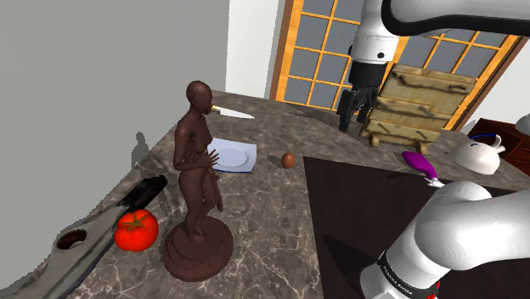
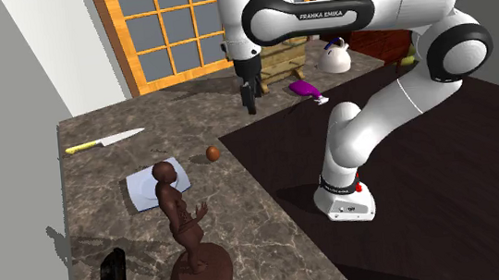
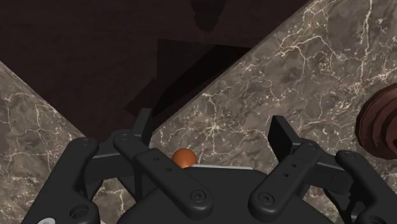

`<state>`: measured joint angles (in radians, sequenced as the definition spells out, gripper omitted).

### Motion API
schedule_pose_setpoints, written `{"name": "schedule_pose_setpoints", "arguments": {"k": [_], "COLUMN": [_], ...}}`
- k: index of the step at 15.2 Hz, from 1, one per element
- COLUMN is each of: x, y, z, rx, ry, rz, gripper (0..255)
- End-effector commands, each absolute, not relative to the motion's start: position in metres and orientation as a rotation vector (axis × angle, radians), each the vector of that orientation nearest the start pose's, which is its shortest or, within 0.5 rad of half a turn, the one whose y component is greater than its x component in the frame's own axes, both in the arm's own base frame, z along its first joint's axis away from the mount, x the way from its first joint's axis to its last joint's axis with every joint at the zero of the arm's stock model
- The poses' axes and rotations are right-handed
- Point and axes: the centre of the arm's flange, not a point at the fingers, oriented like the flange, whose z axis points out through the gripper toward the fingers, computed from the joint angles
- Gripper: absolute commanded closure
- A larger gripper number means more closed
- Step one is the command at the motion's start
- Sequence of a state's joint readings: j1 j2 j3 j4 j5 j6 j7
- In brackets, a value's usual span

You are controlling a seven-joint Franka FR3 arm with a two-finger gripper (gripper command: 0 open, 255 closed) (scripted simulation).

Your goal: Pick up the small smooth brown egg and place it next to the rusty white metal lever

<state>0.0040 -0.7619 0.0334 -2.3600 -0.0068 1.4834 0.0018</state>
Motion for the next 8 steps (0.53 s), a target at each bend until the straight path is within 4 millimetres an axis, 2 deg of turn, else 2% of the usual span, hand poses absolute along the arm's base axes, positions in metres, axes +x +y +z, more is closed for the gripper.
{"name": "schedule_pose_setpoints", "arguments": {"k": [1, 8], "x": [0.303, 0.357], "y": [0.013, 0.005], "z": [0.574, 0.505], "rx": [-3.168, -3.153], "ry": [-0.039, 0.040], "rz": [0.182, 0.116], "gripper": [0, 0]}}
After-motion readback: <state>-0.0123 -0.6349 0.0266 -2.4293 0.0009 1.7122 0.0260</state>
